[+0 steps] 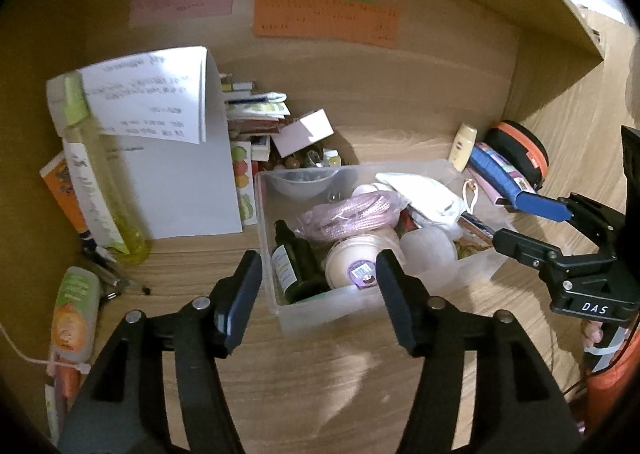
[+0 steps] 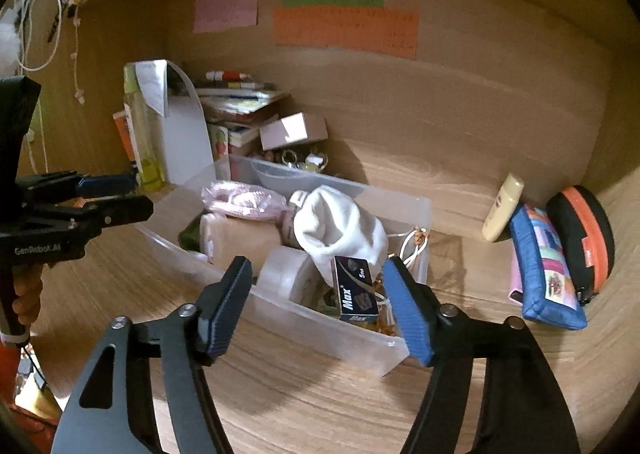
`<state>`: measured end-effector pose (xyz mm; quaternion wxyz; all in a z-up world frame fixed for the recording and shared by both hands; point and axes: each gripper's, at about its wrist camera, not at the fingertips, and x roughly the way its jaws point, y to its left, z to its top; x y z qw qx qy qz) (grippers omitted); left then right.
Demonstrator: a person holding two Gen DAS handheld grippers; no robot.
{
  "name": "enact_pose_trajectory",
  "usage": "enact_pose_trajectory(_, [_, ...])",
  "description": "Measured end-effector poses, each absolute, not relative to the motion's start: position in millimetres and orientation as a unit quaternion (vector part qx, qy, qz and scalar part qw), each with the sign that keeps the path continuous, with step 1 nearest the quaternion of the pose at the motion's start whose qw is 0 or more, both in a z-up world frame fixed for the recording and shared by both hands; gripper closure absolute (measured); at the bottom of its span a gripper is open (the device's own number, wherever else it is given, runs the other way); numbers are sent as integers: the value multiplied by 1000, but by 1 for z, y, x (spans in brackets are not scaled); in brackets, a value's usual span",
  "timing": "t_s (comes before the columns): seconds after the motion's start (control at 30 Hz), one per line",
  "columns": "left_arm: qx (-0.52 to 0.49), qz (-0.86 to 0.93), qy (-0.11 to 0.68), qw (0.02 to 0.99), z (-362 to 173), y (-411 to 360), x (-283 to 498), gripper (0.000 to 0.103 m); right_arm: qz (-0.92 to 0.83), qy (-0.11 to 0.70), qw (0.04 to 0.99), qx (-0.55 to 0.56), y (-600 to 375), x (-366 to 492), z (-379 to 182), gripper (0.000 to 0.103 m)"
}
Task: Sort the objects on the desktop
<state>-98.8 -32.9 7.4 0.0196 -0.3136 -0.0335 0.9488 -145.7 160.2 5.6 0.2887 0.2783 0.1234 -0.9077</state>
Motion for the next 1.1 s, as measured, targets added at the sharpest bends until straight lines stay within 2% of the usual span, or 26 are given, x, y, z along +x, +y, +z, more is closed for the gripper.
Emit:
enact_pose_trajectory(0.1, [-303,952,-36,12,13,-32,-87,29,-912,120,287,267,161,-135,13,29])
enact_pose_trajectory(0.23, [-287,957,-37,4,21,-31,-72,24,-920,109,285,246,163,-118,24,22])
enact_pose_trajectory(0.33, [-276,960,-39,-6,26,-30,-60,9,-924,99,287,233,164,-104,31,18])
enact_pose_trajectory(0.57, [-254,966,-37,-25,32,-24,-32,4,-937,86,268,207,169,-74,38,4])
enact_pose_trajectory(1.1, [-251,966,-52,-23,19,-6,-18,4,-949,72,240,192,191,-38,37,1])
